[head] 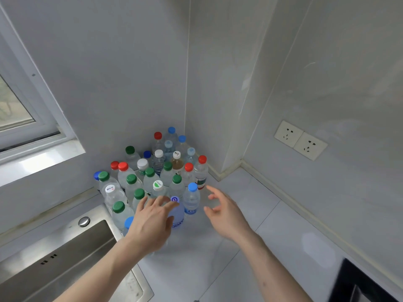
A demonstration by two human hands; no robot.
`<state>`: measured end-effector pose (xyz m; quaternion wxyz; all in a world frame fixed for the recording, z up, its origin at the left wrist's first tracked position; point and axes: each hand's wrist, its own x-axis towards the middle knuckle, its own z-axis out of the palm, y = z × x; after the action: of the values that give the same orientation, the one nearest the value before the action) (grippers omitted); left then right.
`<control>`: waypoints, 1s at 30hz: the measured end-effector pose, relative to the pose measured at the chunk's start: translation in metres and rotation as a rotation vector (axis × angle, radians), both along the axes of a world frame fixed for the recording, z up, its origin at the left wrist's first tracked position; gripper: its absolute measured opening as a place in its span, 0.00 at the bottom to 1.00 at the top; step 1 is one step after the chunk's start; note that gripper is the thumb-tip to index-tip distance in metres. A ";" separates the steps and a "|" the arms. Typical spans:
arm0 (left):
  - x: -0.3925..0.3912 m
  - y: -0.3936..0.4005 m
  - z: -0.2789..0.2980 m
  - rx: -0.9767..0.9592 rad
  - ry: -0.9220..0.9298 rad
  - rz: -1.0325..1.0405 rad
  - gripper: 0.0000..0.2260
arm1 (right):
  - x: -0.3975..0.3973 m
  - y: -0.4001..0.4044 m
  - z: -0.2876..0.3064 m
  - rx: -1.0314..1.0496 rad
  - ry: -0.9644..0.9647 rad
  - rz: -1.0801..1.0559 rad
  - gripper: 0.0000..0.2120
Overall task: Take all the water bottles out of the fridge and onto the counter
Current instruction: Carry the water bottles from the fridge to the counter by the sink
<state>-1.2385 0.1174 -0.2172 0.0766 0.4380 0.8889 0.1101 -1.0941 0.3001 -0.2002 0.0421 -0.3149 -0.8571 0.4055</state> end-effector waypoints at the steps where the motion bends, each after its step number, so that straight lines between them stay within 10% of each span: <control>1: 0.004 -0.002 0.001 0.016 -0.013 -0.005 0.20 | 0.009 -0.003 0.004 -0.011 0.015 -0.013 0.27; 30: 0.242 0.059 0.075 0.150 -0.179 -0.687 0.18 | 0.348 -0.098 0.070 0.025 0.053 -0.634 0.25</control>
<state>-0.9965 0.1764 -0.1420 0.1544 0.7041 0.6691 0.1807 -0.7459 0.2017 -0.1301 0.1924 -0.5553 -0.7198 0.3696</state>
